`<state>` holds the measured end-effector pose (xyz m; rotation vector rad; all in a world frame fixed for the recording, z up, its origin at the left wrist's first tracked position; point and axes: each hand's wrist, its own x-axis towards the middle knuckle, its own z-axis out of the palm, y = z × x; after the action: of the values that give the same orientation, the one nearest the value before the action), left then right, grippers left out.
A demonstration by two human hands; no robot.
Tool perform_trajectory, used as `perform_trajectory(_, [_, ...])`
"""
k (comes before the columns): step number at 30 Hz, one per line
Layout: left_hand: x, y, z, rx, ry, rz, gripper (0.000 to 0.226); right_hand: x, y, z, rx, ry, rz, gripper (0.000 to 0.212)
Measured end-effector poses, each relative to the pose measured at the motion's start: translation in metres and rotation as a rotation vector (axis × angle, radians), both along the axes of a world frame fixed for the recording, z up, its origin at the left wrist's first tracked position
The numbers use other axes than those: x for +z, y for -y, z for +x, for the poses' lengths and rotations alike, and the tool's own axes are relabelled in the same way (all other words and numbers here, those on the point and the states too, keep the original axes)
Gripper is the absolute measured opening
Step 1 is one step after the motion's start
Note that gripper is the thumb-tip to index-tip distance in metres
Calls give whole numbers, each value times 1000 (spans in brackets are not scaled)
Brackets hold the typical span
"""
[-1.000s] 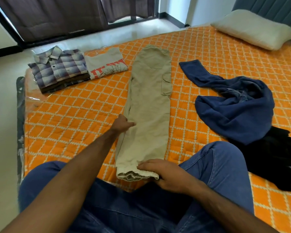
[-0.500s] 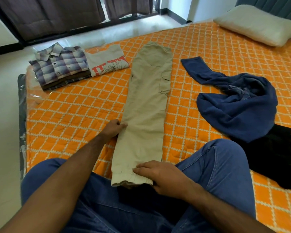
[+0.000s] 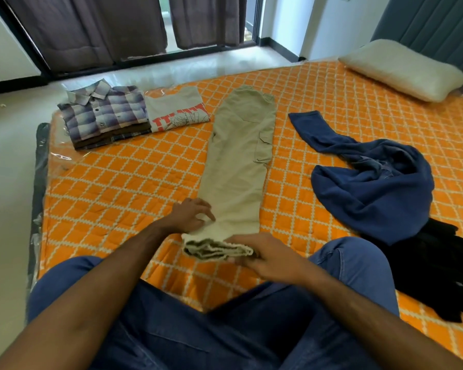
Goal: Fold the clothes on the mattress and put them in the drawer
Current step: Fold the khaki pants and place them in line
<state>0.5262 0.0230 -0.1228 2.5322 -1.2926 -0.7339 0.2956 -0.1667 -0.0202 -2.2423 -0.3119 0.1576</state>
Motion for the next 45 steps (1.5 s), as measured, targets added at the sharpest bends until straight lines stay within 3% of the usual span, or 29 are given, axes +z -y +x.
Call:
perform_trajectory(1, [4,-3,-2,45,-121,-137,40,10,7,12,-16,-12,46,15])
perform_trajectory(3, [18,-8,-10,302,-407,-368,87,26,24,43,-52,-73,123,11])
perform_trajectory(4, [17,-10,-12,405,-531,-408,92,34,33,58,-74,-119,166,16])
perform_trajectory(7, [21,-1,-9,575,-684,-503,63,48,68,115,-180,-264,320,25])
perform_trajectory(11, [8,6,11,677,-675,-482,89,35,111,193,-387,-392,435,38])
perform_trajectory(13, [-4,8,25,642,-558,-436,92,14,131,222,-455,-452,470,41])
perform_trajectory(17, [-31,13,43,531,-233,-343,60,-44,159,254,-545,-542,541,74])
perform_trajectory(19, [-37,17,45,481,-137,-288,53,-74,165,261,-610,-513,440,66])
perform_trajectory(22, [-45,19,56,449,-146,-239,51,-105,161,267,-703,-376,88,66])
perform_trajectory(24, [-45,19,61,439,-203,-230,48,-110,149,260,-734,-174,-124,73])
perform_trajectory(26, [-45,19,65,421,-250,-223,43,-112,131,248,-702,65,-470,70])
perform_trajectory(28, [-41,20,66,406,-256,-222,43,-111,106,223,-552,213,-519,67])
perform_trajectory(30, [-38,21,63,406,-238,-217,44,-115,73,190,-270,176,-488,79])
perform_trajectory(33, [-36,21,56,477,-217,-227,38,-135,34,149,10,84,-705,91])
perform_trajectory(36, [-26,24,44,571,-249,-246,27,-142,23,145,-10,81,-913,90])
perform_trajectory(41, [-6,19,24,592,-312,-236,29,-123,12,134,-51,-84,-909,77])
perform_trajectory(45, [19,11,8,459,-529,82,33,-99,3,99,157,-295,-804,82])
